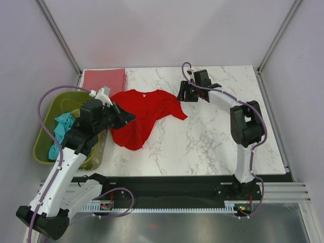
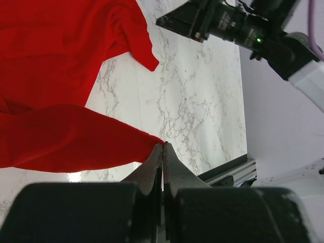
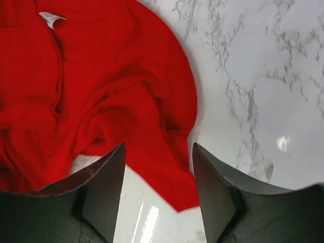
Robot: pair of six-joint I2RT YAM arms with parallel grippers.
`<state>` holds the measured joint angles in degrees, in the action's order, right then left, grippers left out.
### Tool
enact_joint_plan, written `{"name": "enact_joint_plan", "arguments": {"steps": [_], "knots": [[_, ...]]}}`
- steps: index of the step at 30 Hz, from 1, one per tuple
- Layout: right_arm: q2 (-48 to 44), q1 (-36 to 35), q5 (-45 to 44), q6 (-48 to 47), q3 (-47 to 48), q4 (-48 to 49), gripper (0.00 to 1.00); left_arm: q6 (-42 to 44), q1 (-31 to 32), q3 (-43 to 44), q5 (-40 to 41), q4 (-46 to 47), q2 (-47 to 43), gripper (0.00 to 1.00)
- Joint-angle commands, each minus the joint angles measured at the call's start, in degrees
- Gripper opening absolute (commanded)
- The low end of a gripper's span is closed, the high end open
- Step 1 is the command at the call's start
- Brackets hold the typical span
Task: Fold and stack the t-shirts
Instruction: Flatten the tshirt out
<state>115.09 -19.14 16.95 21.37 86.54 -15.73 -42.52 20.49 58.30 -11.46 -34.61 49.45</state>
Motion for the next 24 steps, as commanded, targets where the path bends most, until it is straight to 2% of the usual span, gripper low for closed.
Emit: {"name": "enact_joint_plan", "arguments": {"steps": [1,7,13,15,16,17,18,19,21,24], "knots": [[6.6,-0.8,4.1,-6.5,8.9,1.1,0.63,1.9,0.0,0.7,0.4,1.8,-1.6,0.02],[16.3,-2.3,-1.2,-8.8,17.7,-3.4,0.64,1.6,0.0,1.4,-0.3,1.8,-1.5,0.02],[19.6,-4.4,-6.9,-10.5,18.8,-4.6,0.62,2.4,0.0,1.6,-0.3,1.8,-0.1,0.02],[20.0,-4.5,-9.2,-10.2,18.5,-5.0,0.47,2.4,0.0,1.5,-0.2,1.8,0.3,0.02],[19.7,-4.5,-14.1,-8.9,17.6,-5.9,0.36,2.4,0.0,1.5,0.0,1.9,0.8,0.02],[19.4,-4.5,-18.2,-8.1,17.2,-6.6,0.13,2.5,0.0,1.5,0.3,1.9,1.2,0.02],[18.3,-3.9,-21.8,-7.0,16.1,-9.2,0.04,2.5,0.0,1.5,0.6,1.9,1.6,0.02],[17.4,-3.1,-24.7,-5.6,15.2,-11.0,0.00,2.6,0.0,1.5,0.7,1.9,2.0,0.02],[12.3,0.7,-29.5,-0.5,11.9,-13.6,0.00,3.0,0.0,1.9,1.1,2.2,3.8,0.02],[1.2,7.2,-35.3,4.9,-2.8,-14.8,0.00,2.6,0.1,2.6,-0.4,3.5,7.3,0.02]]}}
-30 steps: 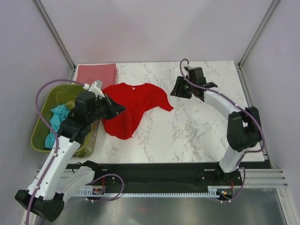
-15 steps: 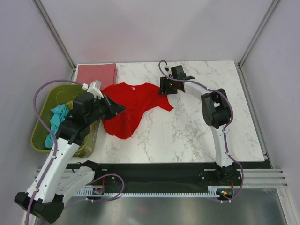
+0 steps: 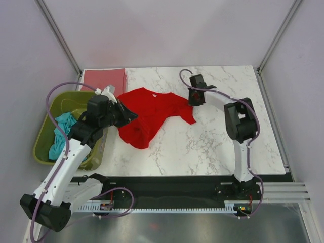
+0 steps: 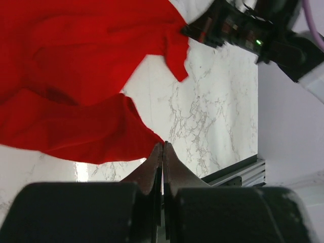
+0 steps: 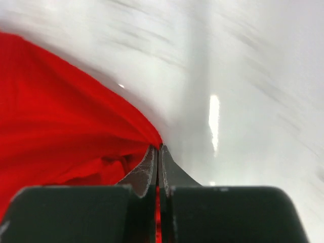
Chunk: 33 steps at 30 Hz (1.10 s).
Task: Fold and stack the t-shirts
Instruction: Flatten the tshirt out
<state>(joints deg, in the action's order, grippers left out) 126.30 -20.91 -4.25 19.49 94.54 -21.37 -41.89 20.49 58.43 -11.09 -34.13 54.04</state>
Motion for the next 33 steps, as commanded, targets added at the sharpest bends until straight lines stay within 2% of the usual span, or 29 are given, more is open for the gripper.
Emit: {"name": "enact_joint_plan", "arguments": {"steps": [1,3,6,9,10,12,13,15,18,21,25,28,33], "knots": [[-13.0,10.8,-15.2,8.4,-13.7,-9.5,0.00,1.9,0.2,2.5,-1.2,4.0,3.6,0.02],[-21.1,16.0,-14.7,11.3,-22.1,-10.5,0.00,1.8,0.8,2.5,-1.0,4.5,5.5,0.02],[-30.9,19.8,-13.2,13.7,-31.9,-11.2,0.03,1.5,2.2,1.3,-0.7,6.2,8.0,0.02],[-39.3,20.2,-9.6,15.6,-39.4,-12.2,0.14,1.6,3.9,-0.8,-3.1,9.2,11.8,0.02],[-41.1,20.2,-9.3,15.8,-40.6,-12.6,0.26,1.7,4.5,-1.2,-3.7,9.8,13.1,0.02],[-46.0,20.1,-9.5,16.4,-41.7,-14.2,0.32,2.0,5.8,-2.8,-3.2,10.8,14.9,0.02],[-47.3,20.1,-10.5,16.1,-41.1,-15.1,0.38,2.0,6.0,-3.4,-2.9,11.1,16.3,0.02],[-49.4,20.2,-12.3,15.5,-37.7,-17.6,0.41,2.2,6.2,-5.3,-1.6,11.6,17.3,0.02],[-49.0,20.2,-14.8,14.7,-32.9,-18.1,0.45,2.4,6.2,-7.0,-0.7,12.2,17.6,0.02],[-45.4,20.2,-12.9,14.6,-29.0,-15.0,0.47,2.8,6.2,-7.7,-0.4,12.6,17.2,0.02],[-39.0,20.2,-5.4,12.2,-27.7,-3.4,0.52,2.9,6.2,-7.9,-1.2,13.3,17.2,0.02],[-32.1,20.2,1.6,6.2,-25.1,2.7,0.54,2.9,6.3,-8.0,-2.4,13.8,17.2,0.02],[-24.3,20.1,4.2,0.7,-23.3,10.2,0.43,3.0,6.6,-8.6,-4.0,14.1,16.0,0.02]]}}
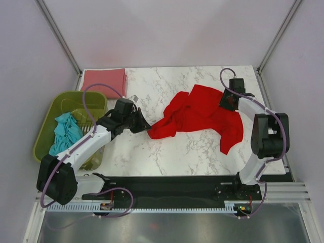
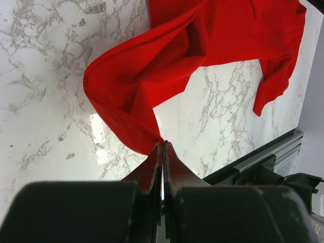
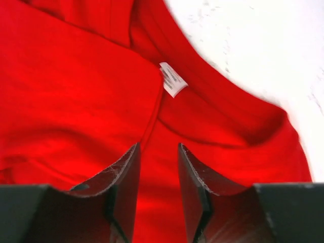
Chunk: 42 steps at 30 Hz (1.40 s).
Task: Fold and stack the t-shirts
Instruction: Flatten the tshirt out
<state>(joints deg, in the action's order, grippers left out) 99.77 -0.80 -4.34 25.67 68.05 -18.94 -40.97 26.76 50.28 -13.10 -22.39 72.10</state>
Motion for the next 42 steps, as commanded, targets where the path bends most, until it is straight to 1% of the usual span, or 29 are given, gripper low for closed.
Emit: {"name": "enact_joint_plan", "arguments": {"steps": [1,2,5,8,9,10,11,16,17,23,30,42], "knots": [[3.3,0.1,4.3,-6.1,3.8,8.0,0.42,2.1,0.3,-0.6,-2.0,2.5,-2.2,0.02],[5.3,0.1,4.3,-6.7,4.4,8.1,0.42,2.2,0.3,-0.6,-2.3,2.5,-2.4,0.02],[7.6,0.3,4.2,-8.9,6.0,8.5,0.44,2.4,0.3,-0.8,-2.5,2.5,-2.9,0.02],[8.0,0.6,4.2,-11.0,6.7,9.5,0.44,2.6,0.3,-0.7,-2.6,2.5,-3.2,0.02],[8.1,0.5,4.2,-11.6,6.9,9.6,0.43,2.7,0.3,-0.7,-2.6,2.4,-3.2,0.02],[8.5,0.6,4.2,-12.7,7.4,9.6,0.38,2.7,0.3,-0.8,-2.5,2.5,-3.1,0.02],[8.8,0.5,4.2,-13.2,8.2,9.4,0.37,2.6,0.3,-0.8,-2.5,2.4,-3.2,0.02],[9.7,0.6,4.2,-15.1,9.7,8.5,0.40,2.5,0.3,-0.9,-2.6,2.5,-2.8,0.02],[10.1,2.2,5.7,-15.5,10.3,8.4,0.41,2.3,0.3,-0.9,-2.6,2.4,-2.7,0.02],[13.3,2.6,8.3,-17.2,13.2,6.6,0.43,2.3,0.3,-0.4,-2.9,2.5,-2.7,0.02],[15.5,3.0,10.0,-18.0,14.3,5.5,0.36,2.4,0.3,-0.7,-2.6,2.5,-2.7,0.02],[16.1,3.1,10.1,-17.8,14.0,5.1,0.31,2.4,0.3,-0.9,-2.5,2.7,-2.5,0.02]]}}
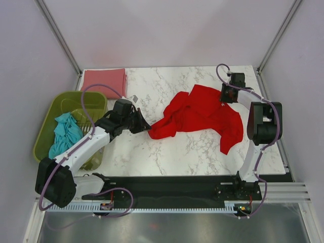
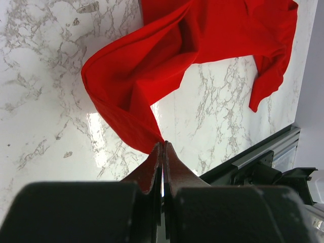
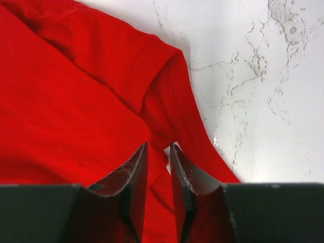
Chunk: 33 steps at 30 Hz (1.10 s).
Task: Fold and stack the t-shirts
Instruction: Flatten the tshirt out
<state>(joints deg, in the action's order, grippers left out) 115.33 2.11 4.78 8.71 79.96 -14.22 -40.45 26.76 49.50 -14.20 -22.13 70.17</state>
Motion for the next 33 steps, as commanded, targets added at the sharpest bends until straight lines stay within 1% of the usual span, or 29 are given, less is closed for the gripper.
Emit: {"name": "enact_joint_plan", "arguments": {"steps": [1,7,8,10,11,12,15,16,19,22,24,25,26,27,29,30,32,33], "knots": [[0.6,0.1,0.9,-0.8,2.2,0.2,0.31,1.9,0.3,-0.1,-1.3,2.4,-0.6,0.02],[1.0,0.2,0.3,-0.8,2.8,-0.2,0.29,1.9,0.3,0.0,-1.3,2.4,-0.7,0.02],[1.0,0.2,0.1,-0.9,2.9,-0.2,0.23,1.9,0.3,0.0,-1.4,2.4,-0.7,0.02],[1.5,0.2,0.0,-0.8,3.5,-0.6,0.14,1.9,0.3,0.0,-1.3,2.4,-0.6,0.02],[1.6,0.2,-0.2,-0.8,3.6,-0.6,0.04,1.9,0.3,0.0,-1.3,2.4,-0.7,0.02],[1.7,0.2,-0.5,-0.7,3.9,-0.7,0.00,1.9,0.2,0.0,-1.3,2.4,-0.8,0.02],[0.4,0.2,-1.5,-0.4,4.3,-1.3,0.00,1.5,0.3,0.2,-0.8,2.4,-1.0,0.02],[-0.2,0.3,-2.7,1.1,4.6,-1.6,0.00,1.2,0.3,0.5,-0.4,2.4,-1.3,0.02],[-4.5,0.5,-3.9,4.1,6.0,-3.2,0.00,0.3,0.3,4.1,2.3,2.4,-1.2,0.02],[-10.3,0.8,-6.2,8.0,9.7,-7.5,0.00,0.8,0.0,11.0,6.0,2.3,0.2,0.02],[-15.6,1.1,-8.5,11.7,12.4,-10.5,0.00,0.8,-0.5,18.9,7.8,2.0,1.8,0.02],[-17.5,1.4,-8.6,11.7,13.3,-11.6,0.00,0.5,-0.5,19.0,8.5,1.9,1.8,0.02],[-19.2,1.6,-8.9,13.2,14.3,-12.9,0.00,0.3,-0.6,23.1,9.1,1.8,2.5,0.02],[-22.7,1.8,-9.8,13.9,15.6,-14.4,0.00,-0.1,-0.6,25.0,10.1,1.7,2.7,0.02],[-26.5,3.0,-10.0,16.3,18.2,-17.9,0.00,-1.6,-0.6,30.0,10.9,1.4,2.7,0.02],[-30.3,3.3,-11.4,17.4,19.0,-20.0,0.00,-2.2,-0.6,31.4,11.0,1.5,2.4,0.02],[-33.9,4.1,-13.4,18.8,21.5,-22.4,0.00,-3.1,-0.6,34.7,11.6,1.4,1.4,0.02],[-37.3,4.4,-15.7,20.8,23.1,-25.0,0.00,-3.9,-0.5,35.6,12.3,1.5,-0.3,0.02]]}}
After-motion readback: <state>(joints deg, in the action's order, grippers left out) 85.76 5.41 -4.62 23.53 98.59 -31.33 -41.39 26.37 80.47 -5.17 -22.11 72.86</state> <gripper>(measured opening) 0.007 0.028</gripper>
